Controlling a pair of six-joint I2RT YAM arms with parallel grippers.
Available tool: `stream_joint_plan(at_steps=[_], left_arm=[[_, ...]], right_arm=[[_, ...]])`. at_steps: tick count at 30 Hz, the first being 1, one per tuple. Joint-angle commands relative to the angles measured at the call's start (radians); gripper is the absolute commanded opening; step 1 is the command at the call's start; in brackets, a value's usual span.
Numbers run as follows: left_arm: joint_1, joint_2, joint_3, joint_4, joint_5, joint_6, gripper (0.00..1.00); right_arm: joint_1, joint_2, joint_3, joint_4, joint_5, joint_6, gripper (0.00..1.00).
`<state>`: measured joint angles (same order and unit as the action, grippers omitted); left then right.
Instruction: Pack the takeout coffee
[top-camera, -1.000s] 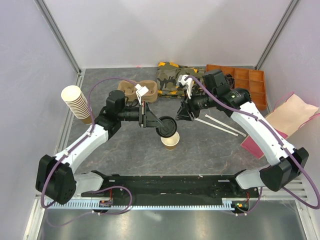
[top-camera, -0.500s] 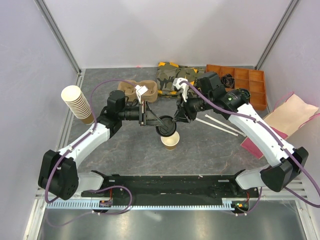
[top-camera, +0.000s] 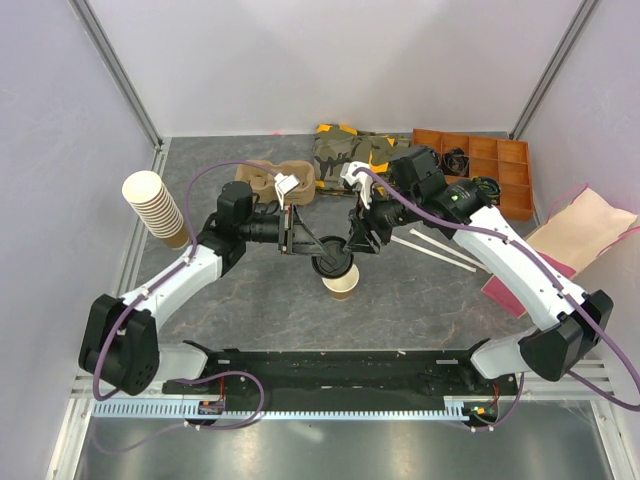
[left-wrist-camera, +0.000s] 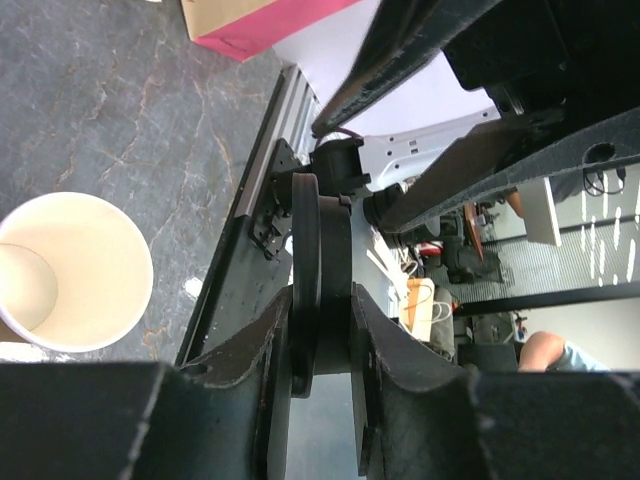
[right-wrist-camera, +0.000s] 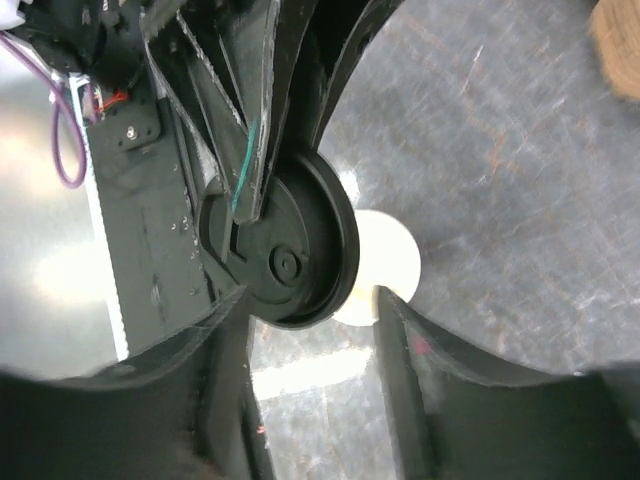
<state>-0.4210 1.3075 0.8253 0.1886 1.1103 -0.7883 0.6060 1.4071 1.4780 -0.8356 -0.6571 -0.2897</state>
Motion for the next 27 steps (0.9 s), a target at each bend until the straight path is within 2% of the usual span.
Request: stream_joint_plan(at_steps=[1, 2, 5, 9, 13, 16, 18, 22, 25, 27], left_arm=[[0.005, 0.016, 0.011, 0.005, 0.082, 0.052, 0.2], [0.005, 0.021, 0.012, 0.005, 0.101, 0.058, 0.2], [0.004, 0.036, 0.028, -0.02, 0.137, 0.116, 0.2], [0.004, 0.049, 0.055, -0.041, 0.181, 0.179, 0.21], [0.004, 0.055, 0.103, -0.125, 0.201, 0.279, 0.22], [0.004, 0.064, 0.132, -0.143, 0.23, 0.33, 0.22], [-0.001, 0.068, 0.149, -0.149, 0.237, 0.348, 0.22], [-0.002, 0.087, 0.169, -0.21, 0.232, 0.383, 0.22], [-0.002, 0.084, 0.166, -0.23, 0.217, 0.397, 0.23], [-0.002, 0.081, 0.161, -0.248, 0.214, 0.396, 0.23]], right_arm=[[0.001, 0.032, 0.059, -0.127, -0.038, -0.095, 0.7], [0.001, 0.035, 0.061, -0.143, -0.051, -0.104, 0.77], [0.003, 0.041, 0.058, -0.165, -0.124, -0.114, 0.84], [0.001, 0.075, 0.056, -0.163, -0.171, -0.082, 0.83], [0.0, 0.105, 0.048, -0.169, -0.339, -0.043, 0.8], [0.0, 0.128, 0.03, -0.165, -0.389, -0.016, 0.78], [0.001, 0.144, 0.021, -0.163, -0.398, -0.006, 0.74], [-0.002, 0.15, 0.015, -0.132, -0.432, 0.03, 0.53], [0.0, 0.144, -0.005, -0.096, -0.437, 0.075, 0.42], [0.0, 0.139, -0.025, -0.083, -0.432, 0.098, 0.42]])
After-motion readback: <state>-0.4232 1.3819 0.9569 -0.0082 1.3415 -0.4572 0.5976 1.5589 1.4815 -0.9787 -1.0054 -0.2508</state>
